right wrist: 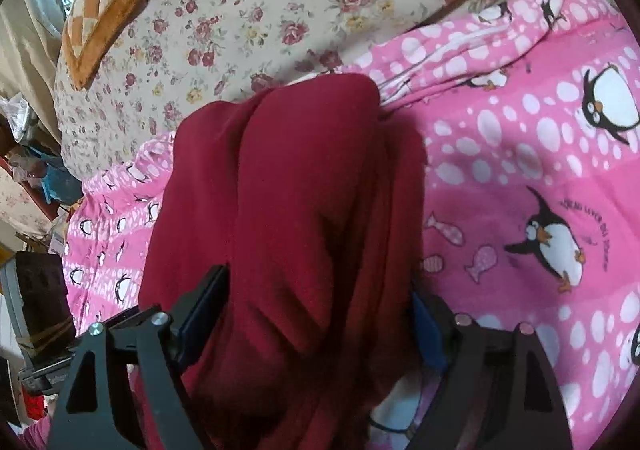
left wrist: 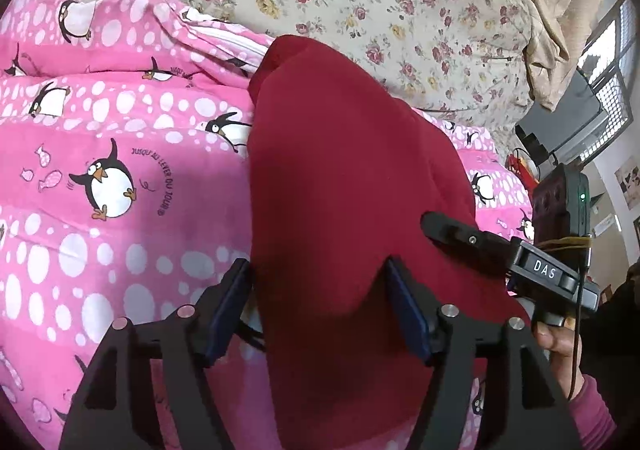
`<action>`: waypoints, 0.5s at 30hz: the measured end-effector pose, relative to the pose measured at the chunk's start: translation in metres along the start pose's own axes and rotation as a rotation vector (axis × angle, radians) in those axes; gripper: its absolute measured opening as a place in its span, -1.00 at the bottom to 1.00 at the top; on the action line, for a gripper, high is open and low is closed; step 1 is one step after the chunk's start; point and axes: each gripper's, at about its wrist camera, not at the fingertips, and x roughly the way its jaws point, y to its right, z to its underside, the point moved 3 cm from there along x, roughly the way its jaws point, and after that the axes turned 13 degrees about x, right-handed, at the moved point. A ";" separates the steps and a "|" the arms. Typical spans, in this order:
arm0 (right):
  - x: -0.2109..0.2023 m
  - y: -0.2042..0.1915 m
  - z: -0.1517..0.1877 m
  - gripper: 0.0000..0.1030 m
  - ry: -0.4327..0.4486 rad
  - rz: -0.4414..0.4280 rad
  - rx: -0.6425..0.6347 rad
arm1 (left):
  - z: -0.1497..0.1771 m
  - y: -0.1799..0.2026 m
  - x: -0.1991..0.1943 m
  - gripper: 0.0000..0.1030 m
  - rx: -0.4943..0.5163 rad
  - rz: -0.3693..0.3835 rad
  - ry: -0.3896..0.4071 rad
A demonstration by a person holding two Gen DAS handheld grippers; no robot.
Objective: Fold small clothes
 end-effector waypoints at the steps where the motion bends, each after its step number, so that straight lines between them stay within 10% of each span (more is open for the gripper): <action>1: 0.000 -0.001 0.001 0.68 0.001 0.000 -0.002 | 0.000 0.000 0.000 -0.07 0.003 -0.003 0.001; 15: -0.003 0.001 0.001 0.67 -0.001 0.013 -0.031 | -0.002 0.004 0.002 -0.04 0.033 -0.035 -0.004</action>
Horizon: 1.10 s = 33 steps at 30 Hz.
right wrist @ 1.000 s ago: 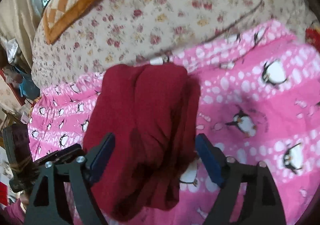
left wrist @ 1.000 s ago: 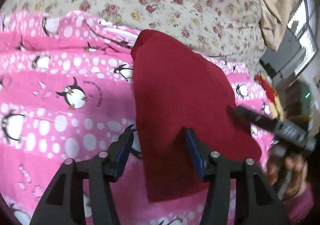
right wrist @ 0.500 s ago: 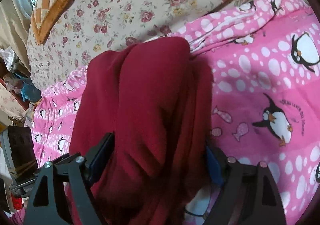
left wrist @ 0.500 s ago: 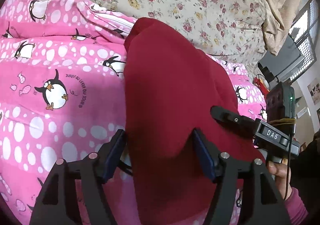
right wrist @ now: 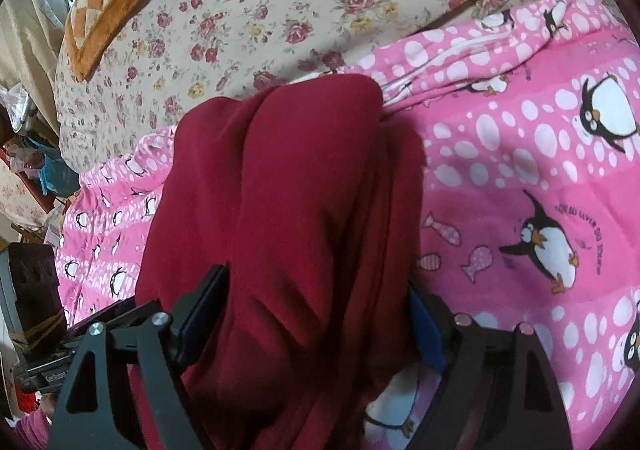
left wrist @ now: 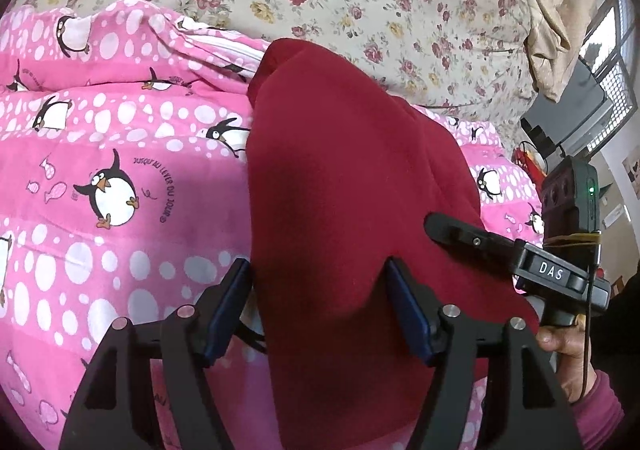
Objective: Fold small clothes
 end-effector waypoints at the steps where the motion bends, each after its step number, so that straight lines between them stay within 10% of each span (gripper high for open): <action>1: 0.000 0.000 0.000 0.67 0.000 0.000 -0.003 | 0.000 0.000 0.000 -0.03 0.001 0.000 0.000; 9: -0.006 -0.005 0.001 0.25 0.020 0.002 -0.035 | -0.002 0.001 0.006 -0.02 -0.010 0.014 -0.007; 16: -0.015 -0.012 0.000 -0.06 0.025 -0.010 -0.040 | -0.001 -0.004 -0.002 -0.41 -0.025 0.050 0.011; 33: -0.059 -0.088 0.048 -0.18 -0.036 -0.184 -0.099 | 0.030 -0.004 -0.132 -0.65 0.030 0.013 0.070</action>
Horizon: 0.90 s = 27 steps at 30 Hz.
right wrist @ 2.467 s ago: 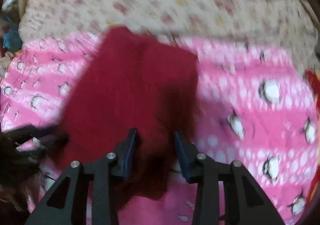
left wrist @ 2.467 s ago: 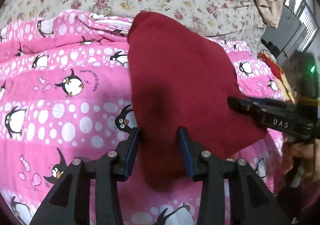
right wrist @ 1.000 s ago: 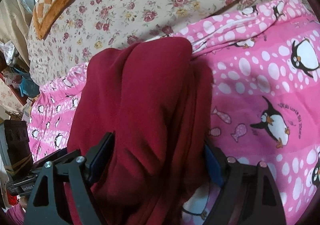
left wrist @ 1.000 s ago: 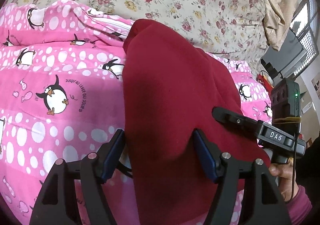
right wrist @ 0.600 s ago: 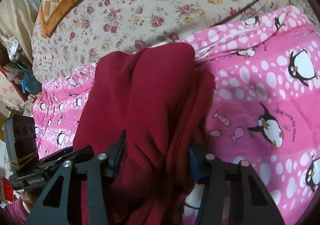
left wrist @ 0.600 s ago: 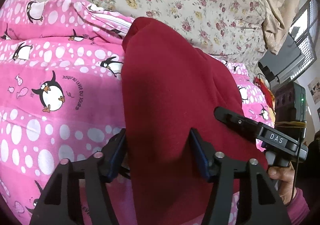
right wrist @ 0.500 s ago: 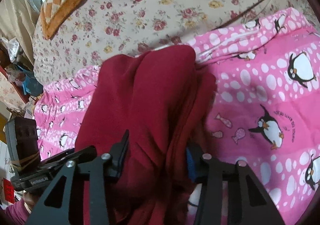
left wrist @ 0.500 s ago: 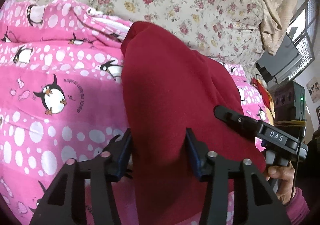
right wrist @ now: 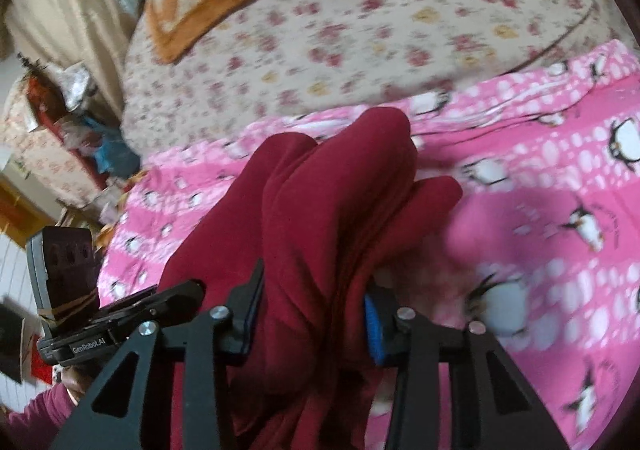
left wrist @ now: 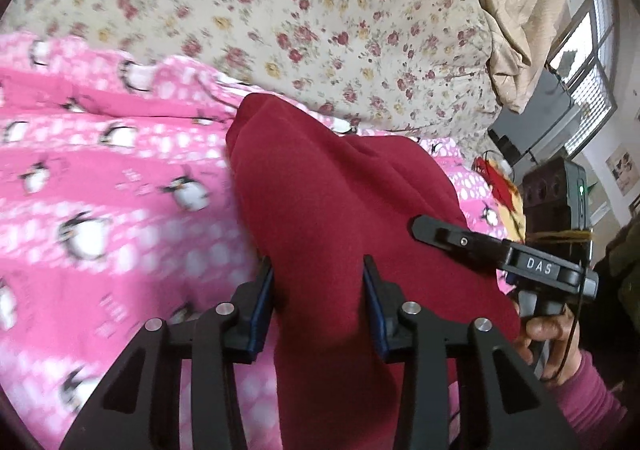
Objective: Fold small clothes
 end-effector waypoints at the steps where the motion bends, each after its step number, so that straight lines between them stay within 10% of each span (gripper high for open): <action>1: 0.001 -0.007 0.007 -0.18 -0.013 -0.013 -0.008 | 0.004 -0.001 -0.007 -0.65 0.001 -0.009 -0.002; 9: 0.014 -0.051 0.088 -0.14 -0.135 -0.042 -0.080 | 0.091 -0.012 -0.060 -0.64 -0.031 -0.088 -0.066; 12: 0.029 -0.041 0.118 0.21 -0.169 0.098 -0.104 | 0.121 -0.016 -0.047 -0.55 -0.021 -0.125 -0.144; 24: -0.007 -0.070 0.085 0.31 0.007 0.183 -0.116 | 0.069 -0.015 -0.062 -0.35 0.028 -0.278 -0.010; 27: 0.033 -0.068 0.075 -0.06 -0.039 0.201 -0.090 | 0.068 -0.024 -0.043 -0.35 -0.015 -0.300 -0.031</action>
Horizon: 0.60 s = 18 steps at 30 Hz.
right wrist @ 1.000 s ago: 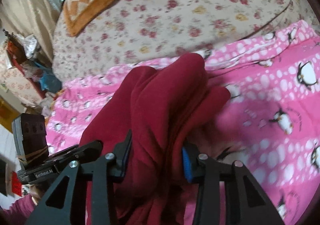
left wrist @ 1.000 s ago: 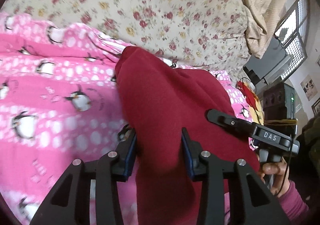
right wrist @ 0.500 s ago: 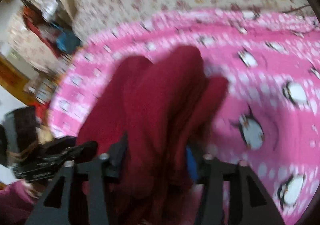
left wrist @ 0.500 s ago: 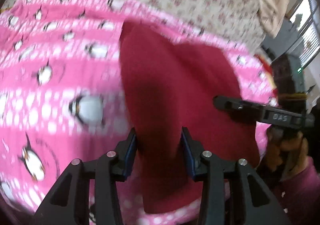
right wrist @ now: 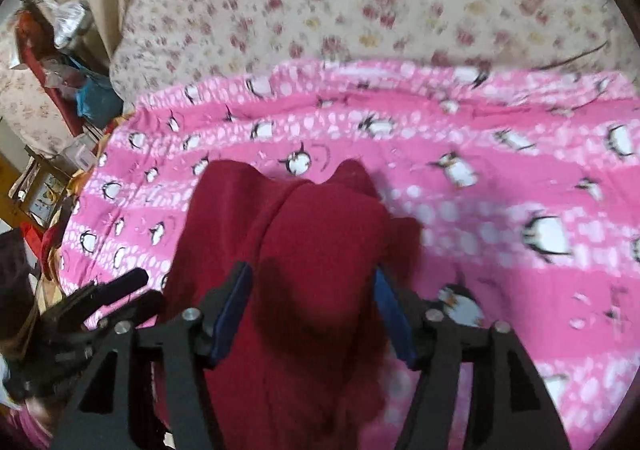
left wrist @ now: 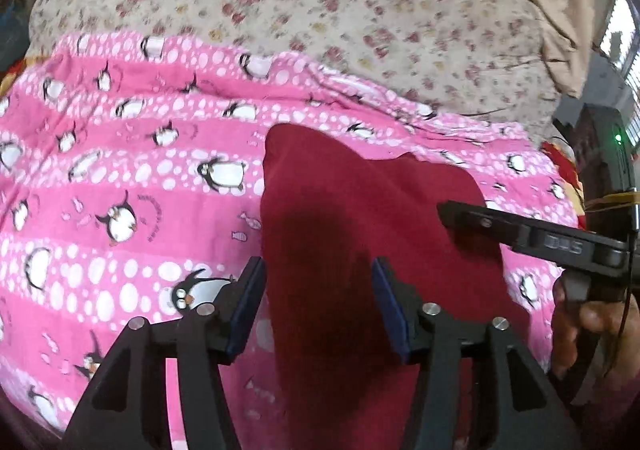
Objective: Fold small clothes
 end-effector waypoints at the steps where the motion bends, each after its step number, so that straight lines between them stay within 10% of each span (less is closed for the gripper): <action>1: 0.008 0.001 -0.003 -0.49 0.006 0.021 0.001 | 0.002 0.000 0.006 -0.35 -0.007 0.001 -0.011; 12: 0.034 0.018 -0.007 -0.77 0.100 0.207 -0.107 | 0.011 0.009 0.027 -0.19 0.022 -0.036 0.014; 16: 0.015 0.017 -0.006 -0.15 0.129 0.210 -0.094 | 0.013 0.011 0.028 -0.14 0.029 -0.051 0.007; 18: -0.003 0.014 -0.002 -0.15 0.136 0.181 -0.078 | 0.014 0.012 0.027 -0.14 0.039 -0.063 0.014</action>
